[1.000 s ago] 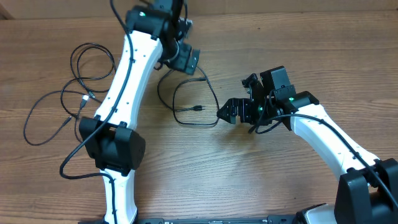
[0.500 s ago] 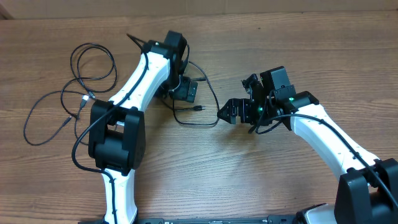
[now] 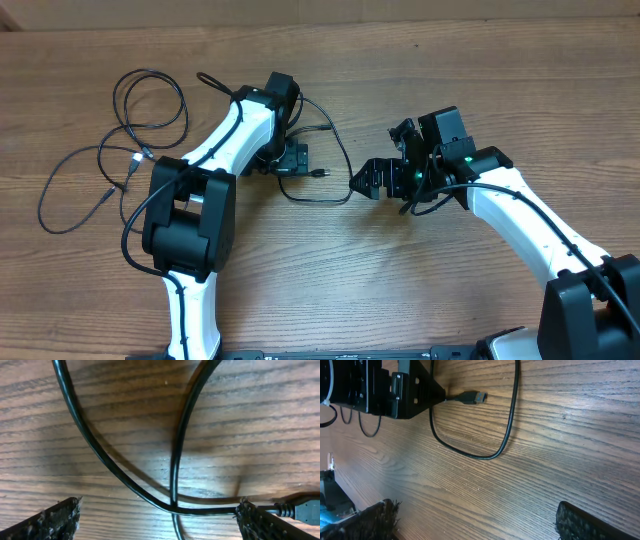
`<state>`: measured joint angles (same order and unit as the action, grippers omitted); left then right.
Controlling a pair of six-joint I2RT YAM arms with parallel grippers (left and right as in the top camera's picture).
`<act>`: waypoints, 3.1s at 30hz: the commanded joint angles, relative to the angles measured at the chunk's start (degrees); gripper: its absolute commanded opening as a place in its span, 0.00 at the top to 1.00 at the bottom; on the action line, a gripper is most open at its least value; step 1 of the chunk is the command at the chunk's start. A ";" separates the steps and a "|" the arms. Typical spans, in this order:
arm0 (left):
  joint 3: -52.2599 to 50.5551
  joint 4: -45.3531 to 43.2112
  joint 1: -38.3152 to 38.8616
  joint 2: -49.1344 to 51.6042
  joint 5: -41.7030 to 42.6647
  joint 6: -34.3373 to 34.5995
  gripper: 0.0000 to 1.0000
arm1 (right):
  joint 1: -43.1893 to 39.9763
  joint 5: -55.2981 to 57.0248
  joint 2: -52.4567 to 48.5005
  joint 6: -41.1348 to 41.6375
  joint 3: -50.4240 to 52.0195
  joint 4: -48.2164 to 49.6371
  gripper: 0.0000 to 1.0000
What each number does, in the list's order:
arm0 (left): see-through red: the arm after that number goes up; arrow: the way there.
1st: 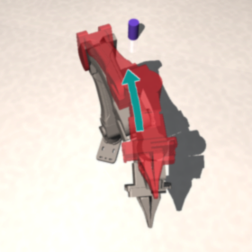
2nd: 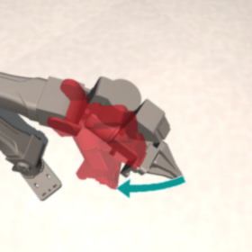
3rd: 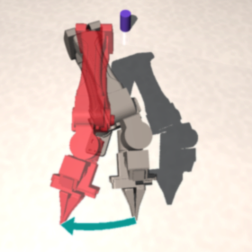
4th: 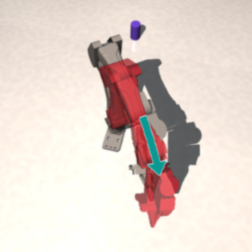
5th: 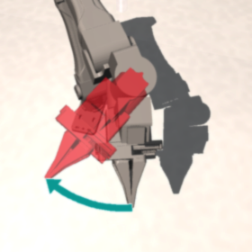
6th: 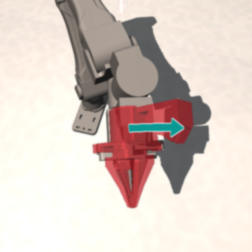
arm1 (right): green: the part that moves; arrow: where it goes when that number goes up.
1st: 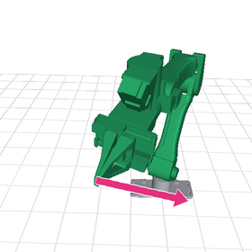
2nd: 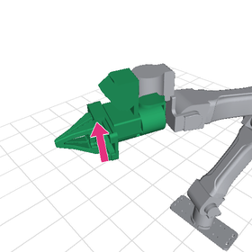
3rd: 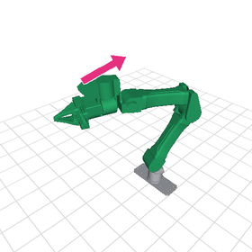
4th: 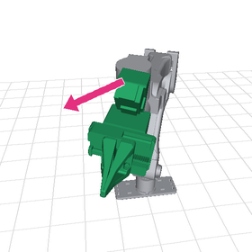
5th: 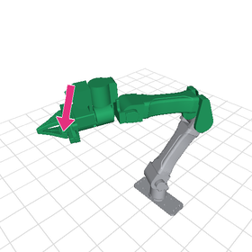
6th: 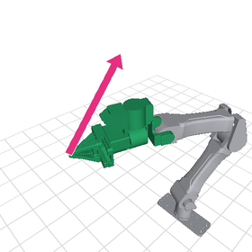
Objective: Untangle cables
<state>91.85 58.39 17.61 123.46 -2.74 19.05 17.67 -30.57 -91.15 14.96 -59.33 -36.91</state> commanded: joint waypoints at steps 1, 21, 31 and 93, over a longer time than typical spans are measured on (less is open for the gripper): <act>-0.68 -1.25 0.11 0.28 3.87 1.73 0.00 | -0.04 0.52 -0.50 -0.17 0.13 0.22 0.00; -0.70 0.02 -0.04 0.28 0.66 12.31 0.00 | -0.04 0.52 -0.50 -0.17 0.13 0.20 0.00; -1.81 1.25 -0.04 0.28 -6.71 17.00 0.00 | -0.04 0.52 -0.50 -0.17 0.13 0.13 0.00; 14.05 14.97 -24.90 -12.04 -4.61 0.15 0.00 | -0.04 0.52 -0.50 -0.17 0.13 0.35 0.00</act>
<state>103.61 72.82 -9.06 119.90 -8.27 21.65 17.65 -30.44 -91.24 14.96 -59.33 -37.08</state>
